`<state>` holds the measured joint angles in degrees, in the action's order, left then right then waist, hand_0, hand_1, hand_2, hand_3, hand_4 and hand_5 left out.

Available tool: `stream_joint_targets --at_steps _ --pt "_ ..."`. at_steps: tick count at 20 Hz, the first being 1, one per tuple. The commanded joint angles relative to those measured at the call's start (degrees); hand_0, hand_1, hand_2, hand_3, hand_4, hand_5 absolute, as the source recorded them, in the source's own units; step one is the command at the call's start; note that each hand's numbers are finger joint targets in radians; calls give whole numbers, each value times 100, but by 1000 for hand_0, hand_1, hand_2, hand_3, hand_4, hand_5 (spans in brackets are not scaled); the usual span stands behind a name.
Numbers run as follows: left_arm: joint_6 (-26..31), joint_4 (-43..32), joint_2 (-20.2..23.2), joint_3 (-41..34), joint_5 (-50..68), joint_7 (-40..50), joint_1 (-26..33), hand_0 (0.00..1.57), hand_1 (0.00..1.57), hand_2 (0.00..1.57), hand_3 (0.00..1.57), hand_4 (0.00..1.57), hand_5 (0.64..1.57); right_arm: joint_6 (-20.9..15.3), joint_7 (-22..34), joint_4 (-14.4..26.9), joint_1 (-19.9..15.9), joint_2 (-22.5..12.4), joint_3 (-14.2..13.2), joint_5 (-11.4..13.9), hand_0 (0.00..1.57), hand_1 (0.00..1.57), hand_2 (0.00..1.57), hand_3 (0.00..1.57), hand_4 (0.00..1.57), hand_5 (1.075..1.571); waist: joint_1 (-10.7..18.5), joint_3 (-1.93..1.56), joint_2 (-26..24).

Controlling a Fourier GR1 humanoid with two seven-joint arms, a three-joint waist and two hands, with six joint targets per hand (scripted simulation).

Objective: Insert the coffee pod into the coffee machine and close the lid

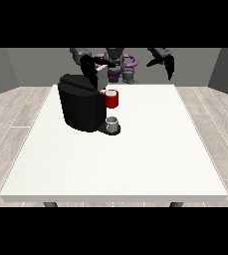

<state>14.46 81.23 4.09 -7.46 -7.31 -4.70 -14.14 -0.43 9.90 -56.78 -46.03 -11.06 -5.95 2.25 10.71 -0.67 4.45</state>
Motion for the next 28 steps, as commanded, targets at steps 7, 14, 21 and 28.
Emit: stream_joint_targets --at_steps 7,14,21,28 --pt "-58 -51 -178 280 -151 -115 -265 0 0 0 0 365 1571 -8 -67 -426 -816 -19 453 470 0 0 0 0 203 1571 594 67 285" --pt "207 73 -74 341 -28 -166 -519 0 0 0 0 398 1571 -296 291 -579 -1070 -246 227 607 0 0 0 0 96 1571 1258 62 619" --pt "321 -39 -189 468 42 -128 -833 0 0 0 0 444 1571 -194 983 -1115 -1246 -431 290 739 0 0 0 0 0 1571 1623 62 738" --pt "465 -16 -154 593 26 -131 -1227 0 0 0 0 377 1571 -122 1184 -1275 -1391 -800 120 964 0 0 0 0 0 1571 2200 54 1183"
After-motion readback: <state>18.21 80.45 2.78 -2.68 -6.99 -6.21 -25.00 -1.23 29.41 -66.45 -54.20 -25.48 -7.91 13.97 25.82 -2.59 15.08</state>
